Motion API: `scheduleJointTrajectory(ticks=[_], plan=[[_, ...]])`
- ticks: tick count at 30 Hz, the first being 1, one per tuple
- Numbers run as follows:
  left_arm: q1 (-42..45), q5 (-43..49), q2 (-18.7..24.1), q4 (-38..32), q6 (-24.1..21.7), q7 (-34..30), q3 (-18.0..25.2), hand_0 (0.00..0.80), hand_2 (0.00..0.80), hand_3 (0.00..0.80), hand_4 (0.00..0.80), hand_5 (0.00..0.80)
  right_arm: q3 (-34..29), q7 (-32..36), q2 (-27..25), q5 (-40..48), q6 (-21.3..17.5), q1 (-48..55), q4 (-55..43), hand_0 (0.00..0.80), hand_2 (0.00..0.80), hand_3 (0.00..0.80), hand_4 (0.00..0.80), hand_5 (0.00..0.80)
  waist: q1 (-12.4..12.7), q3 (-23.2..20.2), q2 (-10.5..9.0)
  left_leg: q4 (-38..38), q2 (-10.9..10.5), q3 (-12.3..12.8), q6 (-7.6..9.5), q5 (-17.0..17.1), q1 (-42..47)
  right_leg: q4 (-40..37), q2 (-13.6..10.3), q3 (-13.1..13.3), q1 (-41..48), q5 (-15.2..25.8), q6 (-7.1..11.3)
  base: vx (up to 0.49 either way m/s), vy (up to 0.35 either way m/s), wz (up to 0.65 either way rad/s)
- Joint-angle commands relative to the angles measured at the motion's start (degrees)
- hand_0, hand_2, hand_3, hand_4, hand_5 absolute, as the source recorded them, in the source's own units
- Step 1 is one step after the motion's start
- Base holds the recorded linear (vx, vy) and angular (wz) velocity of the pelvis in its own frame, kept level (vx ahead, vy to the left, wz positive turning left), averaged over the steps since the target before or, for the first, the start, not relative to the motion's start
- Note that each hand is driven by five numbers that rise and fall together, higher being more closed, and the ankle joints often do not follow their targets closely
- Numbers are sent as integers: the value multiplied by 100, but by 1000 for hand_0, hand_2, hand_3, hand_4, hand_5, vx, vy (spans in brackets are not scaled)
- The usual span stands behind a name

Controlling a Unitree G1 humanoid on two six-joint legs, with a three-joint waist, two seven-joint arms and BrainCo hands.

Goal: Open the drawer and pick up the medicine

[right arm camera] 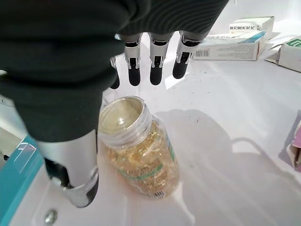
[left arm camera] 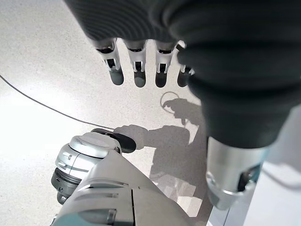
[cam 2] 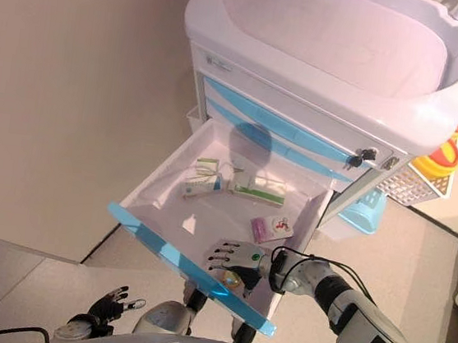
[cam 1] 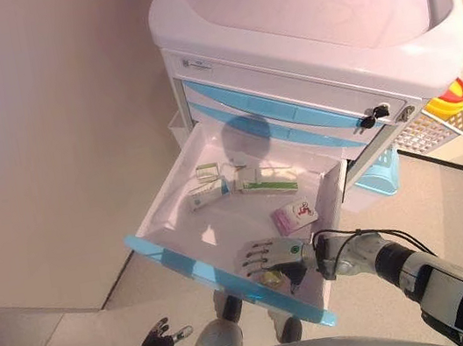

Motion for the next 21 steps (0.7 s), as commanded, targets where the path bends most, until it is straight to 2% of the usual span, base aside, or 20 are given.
scheduleJointTrajectory(ticks=[1, 4, 5, 6, 8, 21], plan=[[-293, 58, -2, 281, -173, -10, -194, 0, 0, 0, 0, 0, 239, -58, 32, 256, -16, -78, -139, 0, 0, 0, 0, 0, -52, 48, -76, 2, -235, -84, 17, -553, 7, 160, -189, 42, -48, 6, 318, 0, 0, 0], [-298, 69, -6, 297, -184, -5, -183, 0, 0, 0, 0, 0, 240, -50, 38, 238, 33, -67, -144, 0, 0, 0, 0, 0, -54, 55, -82, 2, -230, -80, 13, -553, 7, 162, -190, 38, -52, 10, 321, 0, 0, 0], [-302, 73, -11, 298, -188, -2, -183, 0, 0, 0, 0, 0, 235, -73, 42, 183, 65, -66, -119, 66, 66, 66, 66, 66, -53, 56, -84, 2, -231, -79, 13, -552, 2, 159, -191, 38, -55, 13, 323, 0, 0, 0], [-297, 78, -11, 294, -189, -3, -179, 0, 0, 0, 0, 0, 233, -68, 33, 138, 89, -62, -120, 574, 574, 574, 574, 574, -54, 54, -84, 2, -232, -80, 14, -552, 2, 159, -191, 41, -55, 14, 322, 0, 0, 0], [-289, 67, -12, 293, -197, 2, -177, 0, 0, 0, 0, 0, 237, -54, 32, 120, 104, -53, -115, 800, 800, 800, 800, 800, -56, 58, -82, 2, -230, -80, 15, -554, 10, 164, -188, 41, -51, 11, 319, 0, 0, 0], [-303, 10, -45, 279, -170, -18, -191, 0, 0, 0, 0, 0, 255, -56, 105, -199, 176, -26, 0, 800, 800, 800, 800, 800, -45, 60, -70, 2, -248, -100, 24, -547, 2, 158, -189, 52, -52, 15, 318, 0, 0, 0]])
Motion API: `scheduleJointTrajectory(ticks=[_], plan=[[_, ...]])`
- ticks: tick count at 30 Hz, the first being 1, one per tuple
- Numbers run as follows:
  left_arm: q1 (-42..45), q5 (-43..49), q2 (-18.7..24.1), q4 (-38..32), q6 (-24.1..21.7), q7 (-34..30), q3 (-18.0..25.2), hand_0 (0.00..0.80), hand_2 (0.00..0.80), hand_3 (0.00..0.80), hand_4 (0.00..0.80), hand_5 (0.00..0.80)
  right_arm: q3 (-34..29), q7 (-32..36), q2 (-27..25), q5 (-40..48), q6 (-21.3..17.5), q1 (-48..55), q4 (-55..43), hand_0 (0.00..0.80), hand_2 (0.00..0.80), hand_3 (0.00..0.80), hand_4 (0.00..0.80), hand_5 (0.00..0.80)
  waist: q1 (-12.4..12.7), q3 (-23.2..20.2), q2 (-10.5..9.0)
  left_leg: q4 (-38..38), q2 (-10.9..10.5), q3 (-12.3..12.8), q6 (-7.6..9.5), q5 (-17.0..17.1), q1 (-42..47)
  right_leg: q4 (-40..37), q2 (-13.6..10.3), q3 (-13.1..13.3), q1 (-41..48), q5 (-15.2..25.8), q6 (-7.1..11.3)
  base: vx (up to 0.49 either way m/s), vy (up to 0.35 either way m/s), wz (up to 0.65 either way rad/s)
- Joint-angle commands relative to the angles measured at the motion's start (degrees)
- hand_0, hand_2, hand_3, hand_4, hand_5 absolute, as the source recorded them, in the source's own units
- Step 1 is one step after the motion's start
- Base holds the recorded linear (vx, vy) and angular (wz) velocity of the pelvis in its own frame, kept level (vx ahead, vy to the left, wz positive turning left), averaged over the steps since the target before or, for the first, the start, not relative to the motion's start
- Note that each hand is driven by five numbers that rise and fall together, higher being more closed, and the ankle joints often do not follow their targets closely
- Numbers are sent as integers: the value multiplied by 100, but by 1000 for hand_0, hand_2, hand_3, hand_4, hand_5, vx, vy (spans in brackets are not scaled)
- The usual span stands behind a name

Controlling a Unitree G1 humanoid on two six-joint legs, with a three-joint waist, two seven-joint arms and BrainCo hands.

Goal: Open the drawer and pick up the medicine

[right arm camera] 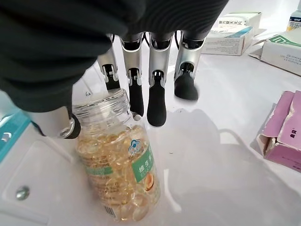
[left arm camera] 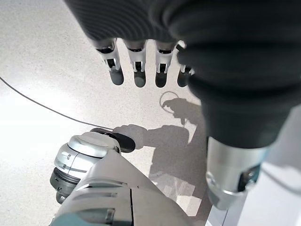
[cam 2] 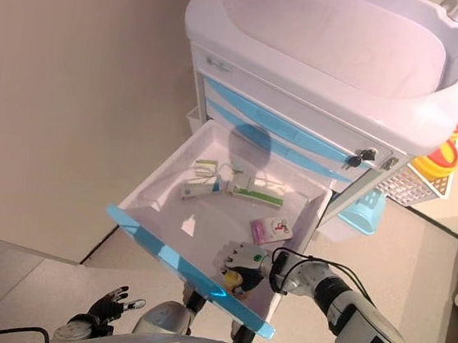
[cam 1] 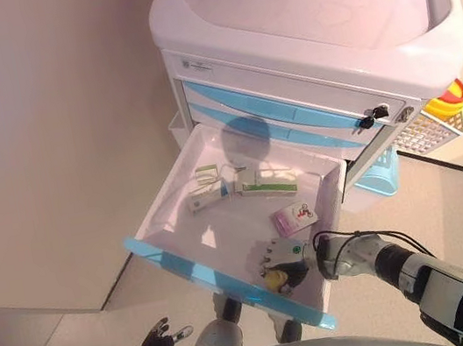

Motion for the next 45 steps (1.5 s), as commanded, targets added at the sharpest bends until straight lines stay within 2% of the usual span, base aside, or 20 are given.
scheduleJointTrajectory(ticks=[1, 10, 16, 21, 26, 27, 28, 30, 32, 36, 41, 45], plan=[[-308, 7, -43, 280, -173, -22, -191, 0, 0, 0, 0, 0, 256, -50, 70, 35, -74, -53, -116, 800, 800, 800, 800, 800, -26, 67, -62, 2, -248, -91, 26, -547, -21, 159, -189, 59, -81, 15, 317, 0, 0, 0], [-318, 11, -32, 256, -124, -22, -167, 0, 0, 0, 0, 0, 256, -124, -111, 159, 10, -206, -375, 800, 800, 800, 800, 800, -52, 46, -99, 2, -230, -56, 23, -558, -4, 152, -183, 103, -74, 31, 330, 0, 0, 0], [-302, -32, -7, 207, -33, 62, -95, 0, 0, 0, 0, 0, 194, 244, -691, 957, 121, -578, -1504, 800, 800, 800, 800, 800, -172, -8, -249, 2, -185, 38, -2, -584, 61, 150, -147, 224, -43, 54, 341, 11, 0, -1], [-224, -149, 42, 98, 89, 125, 40, 0, 0, 0, 0, 0, -224, 1605, -1602, 2736, 369, -915, -3224, 800, 800, 800, 800, 800, -357, -50, -370, 2, -116, 183, -23, -625, 128, 153, -119, 352, -24, 72, 355, 18, 12, -8], [-72, -182, 49, 126, 83, 130, 270, 0, 0, 0, 0, 0, -1376, 3785, -2458, 5538, 1181, -1086, -4927, 800, 800, 800, 800, 800, -598, -107, -434, 2, -72, 353, 6, -680, 218, 159, -97, 526, -8, 82, 353, 9, 44, -18], [-65, -178, 51, 133, 81, 128, 281, 0, 0, 0, 0, 0, -1463, 3862, -2527, 5811, 1268, -1092, -4996, 800, 800, 800, 800, 800, -605, -108, -437, 2, -68, 370, 7, -686, 230, 161, -96, 541, -4, 81, 353, 26, 66, -20], [-26, -199, 45, 157, 79, 149, 316, 0, 0, 0, 0, 0, -1897, 4280, -2671, 6580, 1492, -1226, -5165, 800, 800, 800, 800, 800, -675, -145, -450, 2, -61, 410, 11, -703, 263, 165, -92, 588, 5, 80, 352, 30, 54, -24], [27, -214, 31, 195, 55, 159, 336, 0, 0, 0, 0, 0, -2313, 4476, -2786, 7350, 1630, -1448, -5077, 800, 800, 800, 800, 800, -722, -190, -459, 2, -57, 448, 14, -730, 309, 167, -95, 636, 27, 74, 354, 51, 69, -29], [52, -226, 33, 219, 60, 147, 326, 0, 0, 0, 0, 0, -2638, 4401, -2873, 7794, 1632, -1763, -4785, 800, 800, 800, 800, 800, -748, -239, -469, 2, -59, 470, 13, -762, 358, 161, -100, 670, 62, 63, 359, 64, 65, -17], [137, -301, 82, 185, 64, 144, 217, 0, 0, 0, 0, 0, -2785, 3639, -3142, 7828, 1434, -2671, -3886, 800, 800, 800, 800, 800, -706, -302, -507, 2, -66, 471, 14, -807, 454, 137, -105, 668, 164, 52, 370, 78, 39, -11], [141, -474, 198, 147, 139, 114, -8, 0, 0, 0, 0, 0, -2456, 2820, -3509, 8130, 1986, -3991, -2789, 800, 800, 800, 800, 800, -579, -356, -557, 2, -88, 400, -3, -818, 532, 108, -116, 592, 284, 50, 374, 85, 35, 2], [157, -571, 287, 142, 192, 104, -121, 0, 0, 0, 0, 0, -2114, 2352, -3699, 8131, 2302, -4620, -1985, 800, 800, 800, 800, 800, -477, -368, -602, 2, -110, 330, -10, -813, 561, 95, -121, 516, 347, 47, 374, 85, 24, 11]])
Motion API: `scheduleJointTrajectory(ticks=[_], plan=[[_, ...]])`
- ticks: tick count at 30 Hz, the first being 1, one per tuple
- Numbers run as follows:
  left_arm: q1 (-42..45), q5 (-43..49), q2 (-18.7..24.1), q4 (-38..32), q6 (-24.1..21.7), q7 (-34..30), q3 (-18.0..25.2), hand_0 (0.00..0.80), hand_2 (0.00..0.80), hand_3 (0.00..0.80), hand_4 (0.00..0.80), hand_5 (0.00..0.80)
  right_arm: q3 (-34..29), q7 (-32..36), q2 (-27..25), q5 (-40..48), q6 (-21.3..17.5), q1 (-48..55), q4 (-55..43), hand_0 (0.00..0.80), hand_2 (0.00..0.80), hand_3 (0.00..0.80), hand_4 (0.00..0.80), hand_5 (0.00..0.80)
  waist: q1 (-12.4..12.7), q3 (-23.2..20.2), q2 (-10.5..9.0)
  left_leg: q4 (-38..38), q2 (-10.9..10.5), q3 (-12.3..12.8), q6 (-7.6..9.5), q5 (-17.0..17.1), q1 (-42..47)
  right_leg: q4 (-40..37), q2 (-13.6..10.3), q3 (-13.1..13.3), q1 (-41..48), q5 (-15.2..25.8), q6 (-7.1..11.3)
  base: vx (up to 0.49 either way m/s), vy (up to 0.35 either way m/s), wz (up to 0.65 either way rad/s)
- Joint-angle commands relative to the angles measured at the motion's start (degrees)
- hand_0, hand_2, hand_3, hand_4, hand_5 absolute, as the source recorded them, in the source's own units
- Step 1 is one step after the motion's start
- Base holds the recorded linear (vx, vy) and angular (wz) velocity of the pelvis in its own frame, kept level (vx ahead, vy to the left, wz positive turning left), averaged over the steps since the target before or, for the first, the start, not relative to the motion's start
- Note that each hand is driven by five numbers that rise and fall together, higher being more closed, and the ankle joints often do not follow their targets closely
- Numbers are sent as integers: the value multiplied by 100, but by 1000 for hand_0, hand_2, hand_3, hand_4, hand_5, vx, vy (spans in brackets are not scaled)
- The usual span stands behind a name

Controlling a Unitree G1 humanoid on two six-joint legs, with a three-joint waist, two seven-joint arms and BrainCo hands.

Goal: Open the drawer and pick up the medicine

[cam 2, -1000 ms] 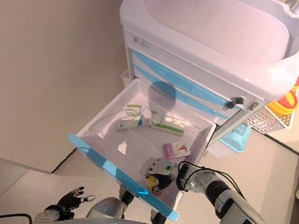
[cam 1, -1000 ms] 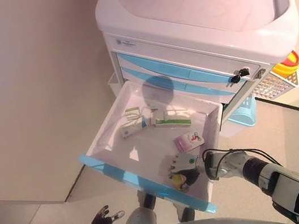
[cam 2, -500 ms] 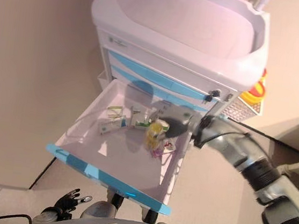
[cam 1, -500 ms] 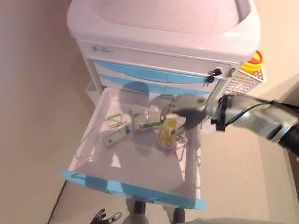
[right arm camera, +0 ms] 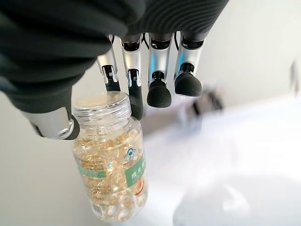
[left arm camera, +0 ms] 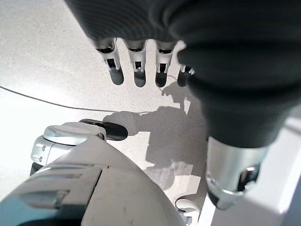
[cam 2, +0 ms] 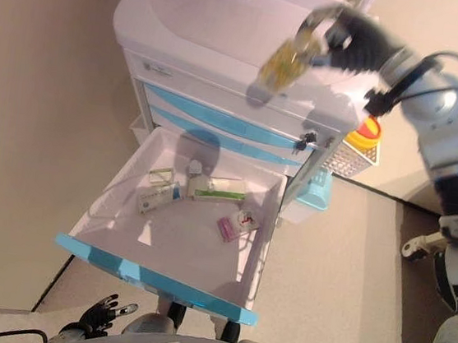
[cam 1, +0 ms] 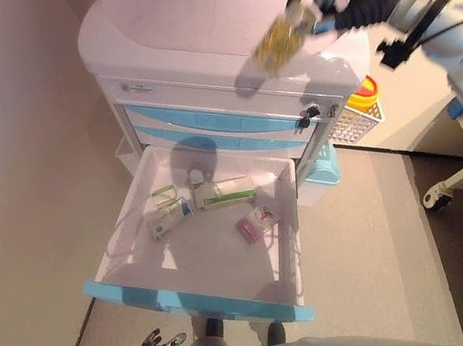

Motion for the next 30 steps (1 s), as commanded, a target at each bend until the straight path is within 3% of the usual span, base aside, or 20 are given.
scheduleJointTrajectory(ticks=[1, 12, 21, 30], plan=[[-26, -244, 298, 183, 35, -18, -307, 0, 0, 0, 0, 0, 500, -684, -426, 435, 336, -876, 451, 800, 800, 800, 800, 800, 264, -310, -221, 6, -130, -170, -64, -677, 129, 93, -113, -64, 115, -48, 362, 57, 5, 10], [145, -312, 424, 24, 52, 38, -392, 0, 0, 0, 0, 0, 1389, -782, -510, -82, 1125, -1668, 1611, 800, 800, 800, 800, 800, 568, -145, -275, 6, -193, -451, -60, -609, 83, 97, -143, -289, 173, -71, 328, 56, 20, 12], [145, -440, 593, -272, 31, 54, -423, 0, 0, 0, 0, 0, 2192, -598, -586, -820, 1341, -2147, 2521, 800, 800, 800, 800, 800, 810, 130, -300, 6, -223, -678, -49, -471, -188, 97, -164, -462, -2, -9, 332, -2, -2, 20], [122, -552, 759, -558, 8, 60, -416, 0, 0, 0, 0, 0, 2482, -633, -682, -992, 1397, -2303, 2919, 800, 800, 800, 800, 800, 898, 457, -325, 6, -206, -729, -21, -381, -492, 111, -170, -547, -277, 63, 345, -60, -21, 14]])
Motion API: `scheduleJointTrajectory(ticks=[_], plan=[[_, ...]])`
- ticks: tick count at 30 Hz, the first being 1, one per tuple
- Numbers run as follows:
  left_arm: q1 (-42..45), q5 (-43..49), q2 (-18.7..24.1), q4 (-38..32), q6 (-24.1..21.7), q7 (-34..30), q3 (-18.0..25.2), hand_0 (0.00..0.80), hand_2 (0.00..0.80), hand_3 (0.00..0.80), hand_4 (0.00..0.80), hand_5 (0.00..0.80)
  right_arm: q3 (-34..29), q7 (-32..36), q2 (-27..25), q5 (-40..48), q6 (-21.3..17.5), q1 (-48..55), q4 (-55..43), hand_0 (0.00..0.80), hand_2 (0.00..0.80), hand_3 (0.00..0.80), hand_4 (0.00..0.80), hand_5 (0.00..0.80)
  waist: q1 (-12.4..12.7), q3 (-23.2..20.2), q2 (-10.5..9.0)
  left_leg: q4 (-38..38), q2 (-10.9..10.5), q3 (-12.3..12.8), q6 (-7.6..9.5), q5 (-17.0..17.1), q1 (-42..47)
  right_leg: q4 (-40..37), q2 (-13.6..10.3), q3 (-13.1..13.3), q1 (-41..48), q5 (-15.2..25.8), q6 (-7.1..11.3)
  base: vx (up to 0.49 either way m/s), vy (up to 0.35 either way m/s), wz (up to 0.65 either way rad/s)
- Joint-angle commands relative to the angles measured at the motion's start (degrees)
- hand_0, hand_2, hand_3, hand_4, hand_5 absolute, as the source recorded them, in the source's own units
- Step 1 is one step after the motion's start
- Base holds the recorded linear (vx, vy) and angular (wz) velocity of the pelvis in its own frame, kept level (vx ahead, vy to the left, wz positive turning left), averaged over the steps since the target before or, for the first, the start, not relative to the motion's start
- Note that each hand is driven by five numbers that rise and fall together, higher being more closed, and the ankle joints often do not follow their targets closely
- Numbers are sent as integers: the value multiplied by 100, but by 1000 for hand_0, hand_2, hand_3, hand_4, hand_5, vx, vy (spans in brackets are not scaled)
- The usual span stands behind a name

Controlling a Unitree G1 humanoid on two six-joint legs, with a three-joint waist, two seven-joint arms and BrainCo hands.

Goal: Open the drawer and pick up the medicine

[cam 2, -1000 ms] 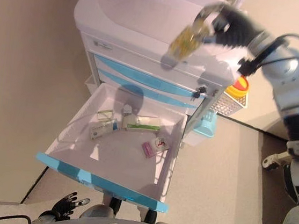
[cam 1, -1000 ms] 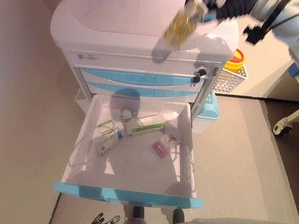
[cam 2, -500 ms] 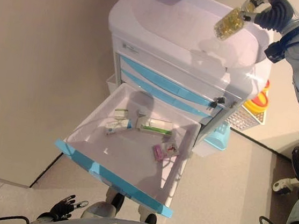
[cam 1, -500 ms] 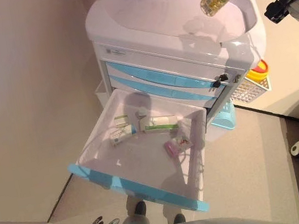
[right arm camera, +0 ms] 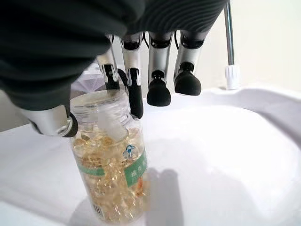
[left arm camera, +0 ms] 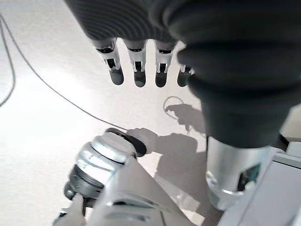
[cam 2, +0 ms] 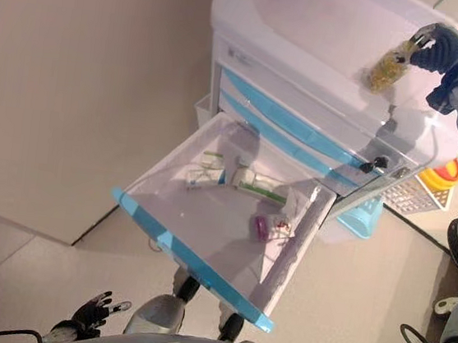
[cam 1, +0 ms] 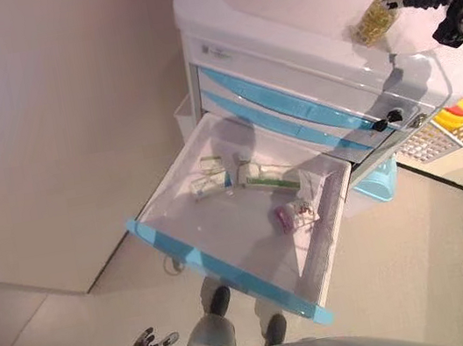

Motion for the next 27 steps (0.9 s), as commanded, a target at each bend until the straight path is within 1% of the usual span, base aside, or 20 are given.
scheduleJointTrajectory(ticks=[1, 3, 4, 5, 6, 7, 16, 24, 26, 27], plan=[[-45, -207, 356, -125, -71, 27, -149, 0, 0, 0, 0, 0, 636, -153, -478, -77, -39, -961, -133, 800, 800, 800, 800, 800, 114, 105, -275, 4, -133, 96, 79, -679, 221, 97, -181, 144, 83, 89, 328, -38, -13, 7], [-33, -211, 367, -142, -99, 22, -150, 0, 0, 0, 0, 0, 654, -142, -499, -73, -103, -954, -124, 800, 800, 800, 800, 800, 102, 123, -277, 4, -127, 114, 81, -677, 202, 102, -182, 149, 55, 99, 332, -16, -5, 2], [-31, -208, 377, -156, -110, 12, -146, 0, 0, 0, 0, 0, 658, -147, -507, -56, -140, -954, -111, 772, 772, 772, 772, 772, 98, 134, -278, 4, -126, 121, 84, -678, 193, 109, -184, 153, 38, 104, 334, 0, 0, 0], [-29, -213, 380, -174, -119, 11, -149, 0, 0, 0, 0, 0, 669, -125, -516, -51, -159, -957, -117, 530, 530, 530, 530, 530, 88, 141, -279, 4, -119, 137, 85, -681, 191, 114, -190, 157, 27, 107, 337, -31, -1, 0], [-31, -235, 376, -191, -136, 9, -162, 0, 0, 0, 0, 0, 681, -143, -517, -54, -165, -957, -128, 69, 69, 69, 69, 69, 74, 150, -270, 4, -118, 153, 89, -684, 192, 121, -196, 159, 15, 111, 339, 0, 0, 0], [-29, -253, 370, -221, -142, 20, -177, 0, 0, 0, 0, 0, 693, -168, -523, -62, -220, -952, -128, 0, 0, 0, 0, 0, 62, 151, -267, 4, -114, 173, 90, -689, 196, 129, -200, 165, 9, 111, 343, 0, 0, 0], [-45, -290, 367, -377, -133, 34, -269, 0, 0, 0, 0, 0, 658, -357, -538, 168, -201, -1071, -117, 0, 0, 0, 0, 0, -1, 110, -240, 4, -112, 245, 102, -718, 254, 147, -209, 203, 5, 133, 361, -8, -3, -4], [12, -160, 363, -226, -109, -6, -239, 0, 0, 0, 0, 0, 402, -557, -630, 371, -312, -976, -121, 0, 0, 0, 0, 0, -87, -53, -232, 4, -107, 352, 99, -776, 392, 147, -214, 255, 88, 131, 391, -3, -4, -5], [7, -132, 376, -211, -64, -16, -242, 0, 0, 0, 0, 0, 354, -708, -645, 650, -290, -1001, -150, 0, 0, 0, 0, 0, -112, -97, -229, 4, -99, 380, 99, -793, 427, 142, -213, 270, 112, 129, 397, -5, -3, -2], [-6, -116, 371, -152, -65, -27, -260, 0, 0, 0, 0, 0, 252, -888, -643, 926, -321, -1015, -165, 0, 0, 0, 0, 0, -139, -141, -221, 4, -101, 402, 99, -809, 451, 140, -216, 283, 131, 122, 402, 0, 0, 0]])
